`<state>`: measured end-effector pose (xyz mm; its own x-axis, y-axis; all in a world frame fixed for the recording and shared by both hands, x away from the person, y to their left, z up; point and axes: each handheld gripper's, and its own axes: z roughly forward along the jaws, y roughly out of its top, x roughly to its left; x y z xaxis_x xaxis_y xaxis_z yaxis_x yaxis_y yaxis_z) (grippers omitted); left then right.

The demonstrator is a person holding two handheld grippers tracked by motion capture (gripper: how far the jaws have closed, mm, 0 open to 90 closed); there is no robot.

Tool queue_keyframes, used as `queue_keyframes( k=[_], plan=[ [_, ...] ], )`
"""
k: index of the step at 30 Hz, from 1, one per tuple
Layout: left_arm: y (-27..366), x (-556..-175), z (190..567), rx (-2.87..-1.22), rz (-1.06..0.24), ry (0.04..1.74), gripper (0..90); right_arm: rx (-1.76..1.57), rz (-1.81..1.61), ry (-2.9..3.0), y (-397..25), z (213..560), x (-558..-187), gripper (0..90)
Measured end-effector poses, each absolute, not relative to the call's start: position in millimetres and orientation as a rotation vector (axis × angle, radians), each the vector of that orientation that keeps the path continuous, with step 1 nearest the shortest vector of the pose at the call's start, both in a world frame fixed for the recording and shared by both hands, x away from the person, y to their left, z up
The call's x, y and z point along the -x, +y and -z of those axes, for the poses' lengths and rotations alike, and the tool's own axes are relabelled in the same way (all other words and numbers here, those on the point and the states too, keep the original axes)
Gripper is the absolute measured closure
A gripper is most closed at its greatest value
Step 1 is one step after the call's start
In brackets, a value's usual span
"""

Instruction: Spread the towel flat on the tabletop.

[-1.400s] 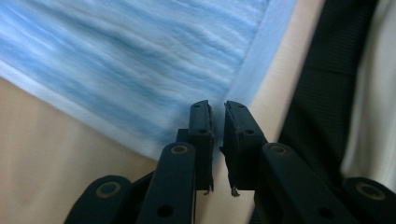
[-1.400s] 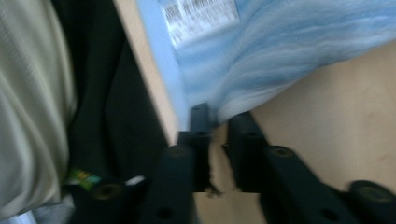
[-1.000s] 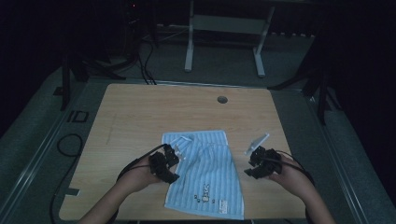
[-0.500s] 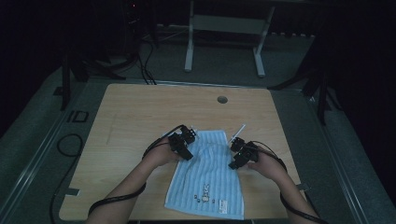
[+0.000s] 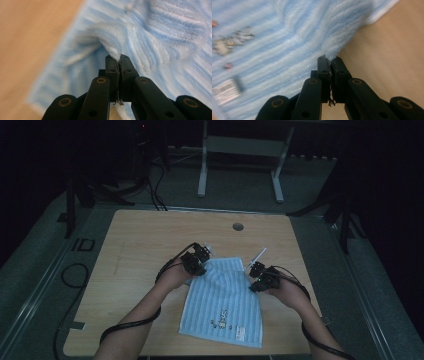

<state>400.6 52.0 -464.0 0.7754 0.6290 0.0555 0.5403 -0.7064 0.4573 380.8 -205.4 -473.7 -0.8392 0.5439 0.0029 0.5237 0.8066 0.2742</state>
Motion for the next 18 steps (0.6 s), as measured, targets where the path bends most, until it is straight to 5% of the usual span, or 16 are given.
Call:
queue_keyframes(
  k=[8,18],
  plan=[
    [85,-335,424,-2.424,-0.352,0.818,86.8,-0.773,-0.541,2.829,-214,426,-346,86.3],
    [96,-259,492,-2.512,-0.144,0.777,86.2,-0.647,-0.488,2.967,-204,469,-281,85.2]
  ],
)
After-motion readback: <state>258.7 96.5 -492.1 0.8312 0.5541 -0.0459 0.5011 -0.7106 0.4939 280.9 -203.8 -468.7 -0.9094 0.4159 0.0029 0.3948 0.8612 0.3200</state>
